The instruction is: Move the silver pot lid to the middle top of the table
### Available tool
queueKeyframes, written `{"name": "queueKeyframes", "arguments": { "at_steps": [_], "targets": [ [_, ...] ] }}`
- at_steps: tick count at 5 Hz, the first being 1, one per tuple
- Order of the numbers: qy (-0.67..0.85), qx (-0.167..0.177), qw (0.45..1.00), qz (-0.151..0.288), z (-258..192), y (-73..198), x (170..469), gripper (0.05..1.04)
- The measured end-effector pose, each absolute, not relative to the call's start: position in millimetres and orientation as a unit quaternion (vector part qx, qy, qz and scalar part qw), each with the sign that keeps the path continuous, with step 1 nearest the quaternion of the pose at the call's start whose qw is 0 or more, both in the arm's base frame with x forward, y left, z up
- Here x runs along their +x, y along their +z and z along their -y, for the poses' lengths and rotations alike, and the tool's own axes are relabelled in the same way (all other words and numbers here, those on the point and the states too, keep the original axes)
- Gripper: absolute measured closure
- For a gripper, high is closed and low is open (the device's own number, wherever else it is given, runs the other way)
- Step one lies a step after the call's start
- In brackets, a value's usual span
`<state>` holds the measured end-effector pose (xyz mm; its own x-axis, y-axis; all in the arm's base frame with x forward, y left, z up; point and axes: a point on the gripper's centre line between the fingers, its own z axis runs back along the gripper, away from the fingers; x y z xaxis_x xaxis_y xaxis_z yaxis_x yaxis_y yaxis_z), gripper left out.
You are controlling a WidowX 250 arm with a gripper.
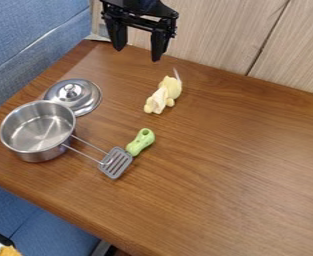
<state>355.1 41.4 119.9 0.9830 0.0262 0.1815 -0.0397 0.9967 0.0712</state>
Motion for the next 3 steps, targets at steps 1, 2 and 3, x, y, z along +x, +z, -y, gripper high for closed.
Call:
{"name": "queueKeyframes", "arguments": {
  "at_steps": [1, 2, 3],
  "targets": [
    [0.015, 0.034, 0.997, 0.075, -41, 109, 353, 0.083],
    [0.051, 0.027, 0.997, 0.061, -70, 95, 336, 0.083],
    [0.086, 0.014, 0.994, 0.07, -97, 93, 325, 0.083]
  ]
}}
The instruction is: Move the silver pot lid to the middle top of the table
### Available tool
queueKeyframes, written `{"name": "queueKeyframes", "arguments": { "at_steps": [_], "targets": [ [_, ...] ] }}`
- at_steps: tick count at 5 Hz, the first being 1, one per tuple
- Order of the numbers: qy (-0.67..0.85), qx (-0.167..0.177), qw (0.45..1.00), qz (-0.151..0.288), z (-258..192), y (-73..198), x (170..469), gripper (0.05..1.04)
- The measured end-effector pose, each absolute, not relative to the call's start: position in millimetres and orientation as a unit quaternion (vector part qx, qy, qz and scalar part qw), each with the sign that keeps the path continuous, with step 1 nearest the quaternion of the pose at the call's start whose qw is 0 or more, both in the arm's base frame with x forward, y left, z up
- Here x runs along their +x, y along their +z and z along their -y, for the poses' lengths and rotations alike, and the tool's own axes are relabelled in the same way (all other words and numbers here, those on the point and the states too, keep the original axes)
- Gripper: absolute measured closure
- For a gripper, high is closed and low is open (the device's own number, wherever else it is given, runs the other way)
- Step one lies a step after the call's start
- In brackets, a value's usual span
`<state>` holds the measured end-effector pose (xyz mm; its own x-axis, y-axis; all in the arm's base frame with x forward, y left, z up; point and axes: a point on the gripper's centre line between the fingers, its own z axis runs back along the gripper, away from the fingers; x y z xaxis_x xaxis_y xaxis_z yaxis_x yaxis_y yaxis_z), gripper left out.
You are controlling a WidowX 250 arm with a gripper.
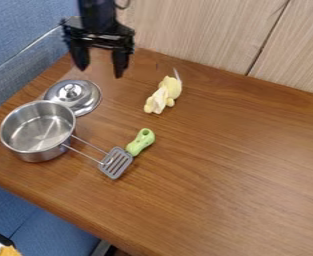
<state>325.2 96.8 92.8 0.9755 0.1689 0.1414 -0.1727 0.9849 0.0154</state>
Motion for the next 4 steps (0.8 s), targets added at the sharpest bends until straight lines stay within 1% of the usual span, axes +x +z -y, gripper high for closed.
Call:
{"name": "queueKeyframes", "arguments": {
  "at_steps": [2, 3, 4],
  "targets": [
    [0.13, 0.033, 0.989, 0.06, -133, 78, 312, 0.083],
    [0.136, 0.047, 0.988, 0.053, -141, 66, 312, 0.084],
    [0.148, 0.053, 0.987, 0.044, -149, 55, 313, 0.083]
  ]
}}
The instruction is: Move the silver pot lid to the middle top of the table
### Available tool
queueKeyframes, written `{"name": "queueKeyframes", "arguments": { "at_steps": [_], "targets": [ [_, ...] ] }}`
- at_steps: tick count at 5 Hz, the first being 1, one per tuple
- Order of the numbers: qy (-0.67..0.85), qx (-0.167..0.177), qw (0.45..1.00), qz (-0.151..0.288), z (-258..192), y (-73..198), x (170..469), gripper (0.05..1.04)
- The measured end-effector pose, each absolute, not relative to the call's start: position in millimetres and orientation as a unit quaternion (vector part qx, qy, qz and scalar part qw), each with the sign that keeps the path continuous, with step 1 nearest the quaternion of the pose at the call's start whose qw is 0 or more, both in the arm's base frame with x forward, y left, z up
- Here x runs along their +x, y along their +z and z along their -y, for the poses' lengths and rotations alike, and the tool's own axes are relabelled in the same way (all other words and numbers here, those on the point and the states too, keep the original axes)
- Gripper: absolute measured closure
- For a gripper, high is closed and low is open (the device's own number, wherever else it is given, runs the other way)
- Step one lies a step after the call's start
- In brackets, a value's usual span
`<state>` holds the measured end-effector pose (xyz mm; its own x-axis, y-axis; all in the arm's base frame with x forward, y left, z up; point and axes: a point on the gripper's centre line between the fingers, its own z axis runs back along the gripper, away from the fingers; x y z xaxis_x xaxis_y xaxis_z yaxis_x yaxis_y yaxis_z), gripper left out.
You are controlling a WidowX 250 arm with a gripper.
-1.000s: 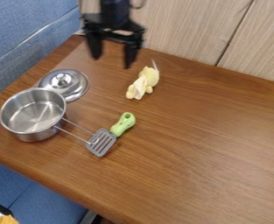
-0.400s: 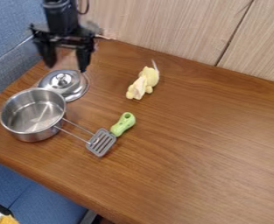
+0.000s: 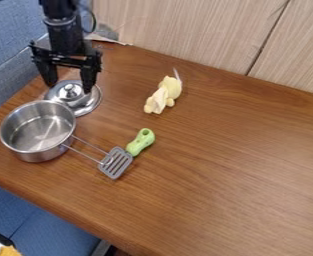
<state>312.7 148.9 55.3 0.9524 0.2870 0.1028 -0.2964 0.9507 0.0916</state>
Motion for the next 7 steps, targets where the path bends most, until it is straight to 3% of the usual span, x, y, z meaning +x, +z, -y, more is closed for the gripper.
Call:
{"name": "queueKeyframes", "arguments": {
  "at_steps": [2, 4, 5, 7],
  "targets": [
    [0.162, 0.062, 0.985, 0.023, -168, 36, 318, 0.118],
    [0.166, 0.069, 0.983, 0.032, -170, 37, 321, 0.676],
    [0.164, 0.069, 0.984, 0.032, -170, 37, 322, 0.802],
    [0.15, 0.064, 0.986, 0.02, -159, 37, 322, 0.802]
  ]
}}
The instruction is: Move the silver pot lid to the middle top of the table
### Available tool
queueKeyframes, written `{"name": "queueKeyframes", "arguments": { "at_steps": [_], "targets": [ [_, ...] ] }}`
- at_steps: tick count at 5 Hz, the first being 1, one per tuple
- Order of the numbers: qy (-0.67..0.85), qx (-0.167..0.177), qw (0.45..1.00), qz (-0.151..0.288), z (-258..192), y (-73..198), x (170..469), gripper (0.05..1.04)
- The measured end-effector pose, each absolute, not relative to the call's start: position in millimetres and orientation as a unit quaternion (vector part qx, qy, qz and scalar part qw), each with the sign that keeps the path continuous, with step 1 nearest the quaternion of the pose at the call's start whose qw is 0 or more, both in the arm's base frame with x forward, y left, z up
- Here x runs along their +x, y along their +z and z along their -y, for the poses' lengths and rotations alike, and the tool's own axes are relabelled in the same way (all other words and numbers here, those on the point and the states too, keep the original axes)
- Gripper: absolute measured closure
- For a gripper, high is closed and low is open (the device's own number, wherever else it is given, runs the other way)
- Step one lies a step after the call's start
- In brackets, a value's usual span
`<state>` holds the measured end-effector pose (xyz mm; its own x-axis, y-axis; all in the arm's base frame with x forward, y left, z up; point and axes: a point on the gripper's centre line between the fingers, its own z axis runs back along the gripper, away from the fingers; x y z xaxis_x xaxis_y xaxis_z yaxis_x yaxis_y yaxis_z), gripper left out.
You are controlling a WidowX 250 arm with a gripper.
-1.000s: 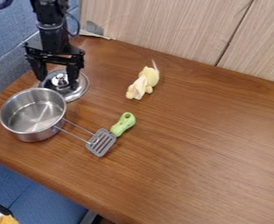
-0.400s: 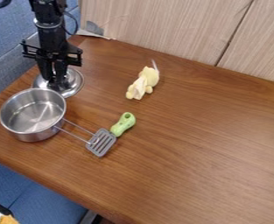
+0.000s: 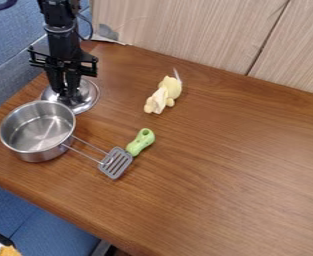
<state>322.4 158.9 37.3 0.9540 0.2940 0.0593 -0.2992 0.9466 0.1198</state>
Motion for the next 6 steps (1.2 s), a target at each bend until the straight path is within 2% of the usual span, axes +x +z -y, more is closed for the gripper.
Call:
{"name": "queueKeyframes", "arguments": {
  "at_steps": [1, 2, 4, 6],
  "targets": [
    [0.142, 0.065, 0.987, 0.039, -153, 54, 332, 0.802],
    [0.117, 0.062, 0.988, 0.077, -135, 82, 352, 0.802],
    [0.019, 0.007, 0.992, 0.122, -49, 114, 379, 0.802],
    [-0.092, -0.031, 0.984, 0.147, 46, 133, 382, 0.802]
  ]
}}
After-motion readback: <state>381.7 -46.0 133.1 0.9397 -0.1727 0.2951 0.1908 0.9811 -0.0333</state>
